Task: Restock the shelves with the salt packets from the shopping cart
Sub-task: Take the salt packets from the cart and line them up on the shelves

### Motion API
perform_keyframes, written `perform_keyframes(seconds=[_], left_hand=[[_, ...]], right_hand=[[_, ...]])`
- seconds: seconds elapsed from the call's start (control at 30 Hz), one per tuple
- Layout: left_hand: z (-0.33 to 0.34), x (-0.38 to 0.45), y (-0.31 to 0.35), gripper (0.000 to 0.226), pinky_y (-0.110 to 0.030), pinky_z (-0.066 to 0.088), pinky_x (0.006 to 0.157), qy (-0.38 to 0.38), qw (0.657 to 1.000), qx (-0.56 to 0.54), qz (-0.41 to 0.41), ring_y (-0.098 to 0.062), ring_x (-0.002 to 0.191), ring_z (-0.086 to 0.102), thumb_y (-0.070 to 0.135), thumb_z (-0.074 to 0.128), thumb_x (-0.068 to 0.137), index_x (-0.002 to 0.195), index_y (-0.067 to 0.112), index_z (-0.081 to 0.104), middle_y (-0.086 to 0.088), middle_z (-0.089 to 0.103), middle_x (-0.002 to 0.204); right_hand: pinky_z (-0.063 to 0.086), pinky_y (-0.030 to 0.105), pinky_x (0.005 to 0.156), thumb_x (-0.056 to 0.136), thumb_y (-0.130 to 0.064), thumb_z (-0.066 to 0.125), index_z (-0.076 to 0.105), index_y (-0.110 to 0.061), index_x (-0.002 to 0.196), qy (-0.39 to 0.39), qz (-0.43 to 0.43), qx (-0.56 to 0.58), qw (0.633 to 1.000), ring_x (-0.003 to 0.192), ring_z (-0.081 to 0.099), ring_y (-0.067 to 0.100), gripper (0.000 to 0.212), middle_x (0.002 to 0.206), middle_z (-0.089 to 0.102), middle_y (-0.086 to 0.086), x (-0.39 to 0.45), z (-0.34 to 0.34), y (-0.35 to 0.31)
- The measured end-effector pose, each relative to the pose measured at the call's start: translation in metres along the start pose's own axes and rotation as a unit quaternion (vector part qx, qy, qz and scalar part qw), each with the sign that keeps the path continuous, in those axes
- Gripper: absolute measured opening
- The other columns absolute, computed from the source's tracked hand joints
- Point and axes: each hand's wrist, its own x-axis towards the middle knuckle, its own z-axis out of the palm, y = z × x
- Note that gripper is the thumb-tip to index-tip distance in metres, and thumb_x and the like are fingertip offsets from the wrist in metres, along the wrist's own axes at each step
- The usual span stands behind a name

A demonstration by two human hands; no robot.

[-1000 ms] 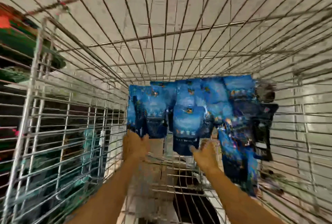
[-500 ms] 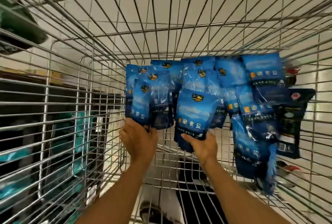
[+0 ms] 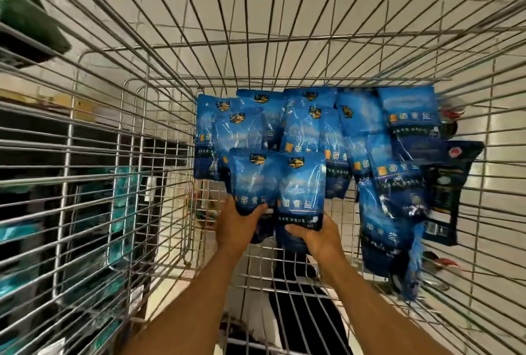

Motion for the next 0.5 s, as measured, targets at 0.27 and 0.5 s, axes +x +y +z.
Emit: perform_keyframes(seconds=[0.27, 0.5], left_hand=[[-0.013, -0.028, 0.033, 0.045, -0.031, 0.060, 0.076, -0.040, 0.982, -0.161, -0.092, -0.024, 0.090, 0.069, 0.018, 0.084, 0.075, 0.113, 0.007, 0.062, -0.011, 0.071, 0.106], [-0.085, -0.088, 0.092, 0.090, -0.053, 0.049, 0.100, -0.122, 0.959, -0.231, -0.111, -0.037, 0.120, 0.058, 0.030, 0.088, 0.067, 0.143, 0.010, 0.043, -0.017, 0.056, 0.137]], right_hand=[[0.056, 0.027, 0.059, 0.069, -0.010, 0.088, 0.062, -0.022, 0.099, -0.048, 0.027, 0.007, 0.998, 0.077, 0.073, 0.018, 0.042, 0.091, 0.076, 0.001, -0.029, -0.044, -0.031], [0.057, 0.045, 0.084, 0.075, -0.006, 0.083, 0.052, 0.001, 0.135, -0.094, 0.013, -0.034, 0.995, 0.105, 0.066, 0.040, 0.067, 0.125, 0.065, 0.024, -0.109, -0.066, -0.110]])
